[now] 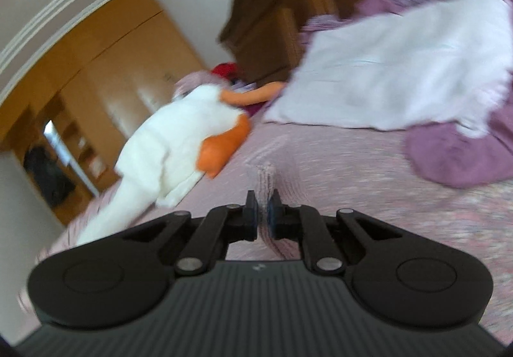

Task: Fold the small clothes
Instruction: 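Grasp the other sleeve cuff with the right tool, then lift the held sleeve with the right tool and lay it across the body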

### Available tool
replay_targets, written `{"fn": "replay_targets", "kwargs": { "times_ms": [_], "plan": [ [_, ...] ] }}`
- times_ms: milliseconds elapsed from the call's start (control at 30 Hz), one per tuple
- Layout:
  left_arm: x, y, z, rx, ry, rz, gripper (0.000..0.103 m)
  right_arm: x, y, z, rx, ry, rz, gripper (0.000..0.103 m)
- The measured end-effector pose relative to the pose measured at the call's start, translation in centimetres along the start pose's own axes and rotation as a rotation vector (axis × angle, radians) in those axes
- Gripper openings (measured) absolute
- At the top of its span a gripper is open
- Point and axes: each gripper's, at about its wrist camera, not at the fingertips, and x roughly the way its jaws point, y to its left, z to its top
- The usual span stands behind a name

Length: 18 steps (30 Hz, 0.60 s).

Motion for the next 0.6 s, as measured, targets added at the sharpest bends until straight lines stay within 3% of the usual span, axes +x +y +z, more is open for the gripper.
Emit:
{"fn": "replay_targets", "kwargs": {
  "times_ms": [333, 467, 600],
  "plan": [
    [0.3, 6.1, -1.2, -0.032, 0.019, 0.031, 0.087, 0.5, 8.6, -2.0, -0.231, 0.01, 0.055, 0.01],
    [0.9, 7.2, -1.4, -0.049, 0.01, 0.009, 0.088, 0.1, 10.3, -3.2, -0.203, 0.025, 0.048, 0.01],
    [1.4, 7.2, -0.8, -0.039, -0.023, 0.007, 0.088, 0.0, 12.9, -4.0, -0.26, 0.049, 0.021, 0.01]
  ]
}}
